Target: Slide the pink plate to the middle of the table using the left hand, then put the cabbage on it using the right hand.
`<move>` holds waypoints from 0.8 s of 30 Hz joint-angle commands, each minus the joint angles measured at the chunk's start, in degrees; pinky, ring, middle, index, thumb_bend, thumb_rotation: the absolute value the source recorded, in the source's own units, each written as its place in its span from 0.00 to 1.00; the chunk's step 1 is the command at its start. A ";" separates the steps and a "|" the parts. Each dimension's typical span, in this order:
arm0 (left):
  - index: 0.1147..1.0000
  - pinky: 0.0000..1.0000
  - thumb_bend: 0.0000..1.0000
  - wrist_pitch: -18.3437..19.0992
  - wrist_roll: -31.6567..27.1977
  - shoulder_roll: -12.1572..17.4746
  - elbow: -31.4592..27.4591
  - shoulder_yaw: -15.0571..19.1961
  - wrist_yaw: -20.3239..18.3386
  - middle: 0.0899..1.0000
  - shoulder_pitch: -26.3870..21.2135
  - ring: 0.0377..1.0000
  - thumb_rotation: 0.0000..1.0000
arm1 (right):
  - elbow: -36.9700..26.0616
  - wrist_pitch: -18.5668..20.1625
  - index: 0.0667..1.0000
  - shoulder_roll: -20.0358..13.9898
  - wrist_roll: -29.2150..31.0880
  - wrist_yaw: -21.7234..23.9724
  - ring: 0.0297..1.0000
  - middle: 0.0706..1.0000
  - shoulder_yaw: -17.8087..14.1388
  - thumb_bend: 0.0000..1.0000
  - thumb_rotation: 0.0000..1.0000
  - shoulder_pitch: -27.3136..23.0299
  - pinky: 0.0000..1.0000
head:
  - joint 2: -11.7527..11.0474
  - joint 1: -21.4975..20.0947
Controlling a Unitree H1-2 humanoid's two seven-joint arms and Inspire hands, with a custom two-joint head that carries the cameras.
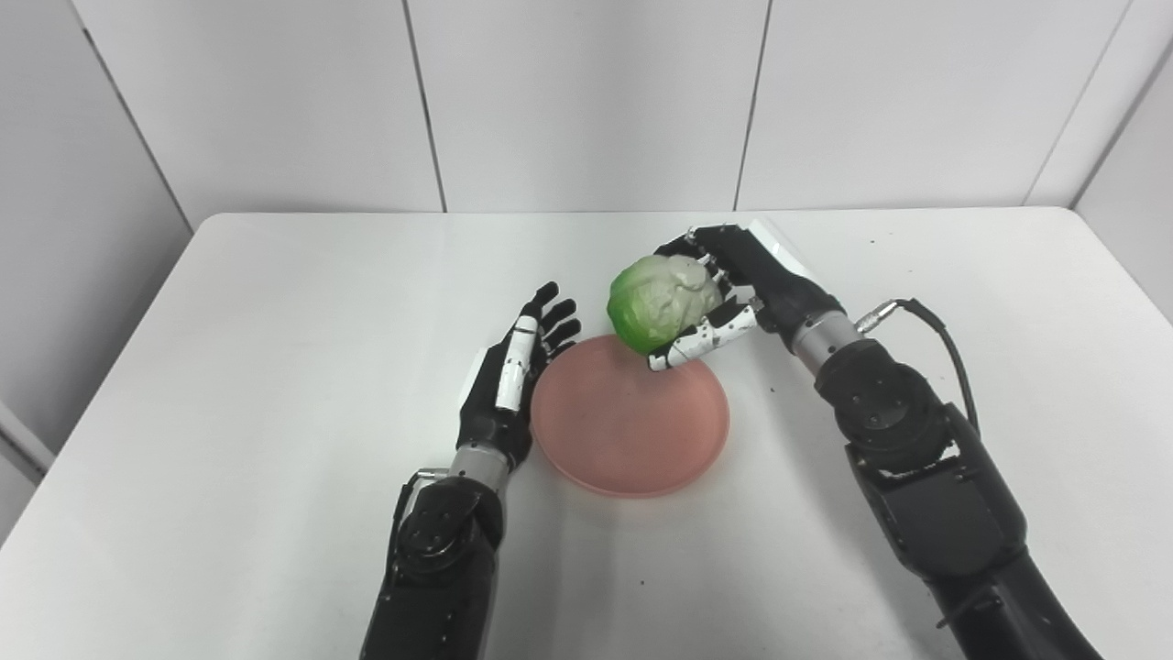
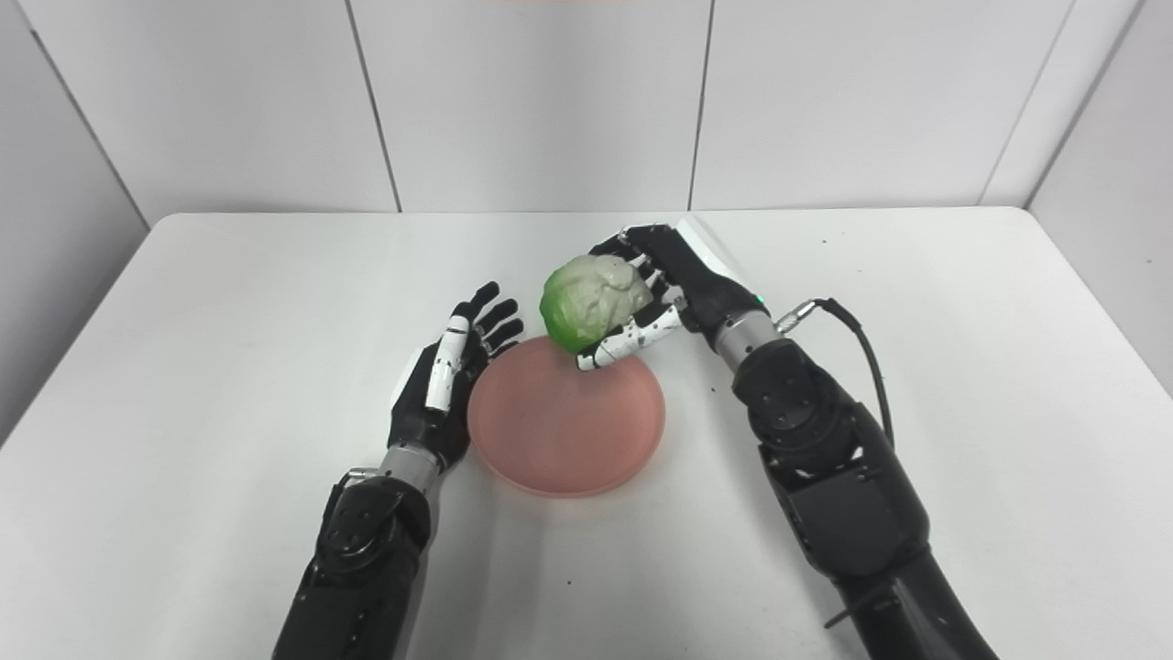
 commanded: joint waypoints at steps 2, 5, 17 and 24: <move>0.90 0.88 0.44 3.86 0.69 -0.77 0.82 -0.49 0.77 0.89 0.45 0.88 1.00 | 0.59 -3.86 0.48 1.28 -0.86 -0.88 0.39 0.41 0.47 0.53 0.00 -3.24 0.33 | 0.38 0.23; 0.90 0.88 0.44 3.99 0.78 -0.91 0.49 -0.54 0.76 0.90 0.49 0.89 1.00 | 1.58 -4.79 0.48 2.03 -1.63 -0.92 0.39 0.41 1.32 0.52 0.00 -3.20 0.33 | 0.52 0.04; 0.90 0.88 0.46 5.22 0.61 -0.28 -0.84 -0.49 0.29 0.90 0.76 0.89 1.00 | 2.98 -5.93 0.49 1.68 -4.84 -0.34 0.39 0.40 4.13 0.53 0.00 -0.86 0.34 | 1.72 -1.93; 0.89 0.88 0.46 6.27 0.85 -0.05 -1.75 -0.43 0.46 0.89 0.85 0.88 1.00 | 2.31 -7.29 0.49 0.49 -7.23 -0.42 0.35 0.37 5.44 0.52 0.00 1.73 0.30 | 2.54 -2.79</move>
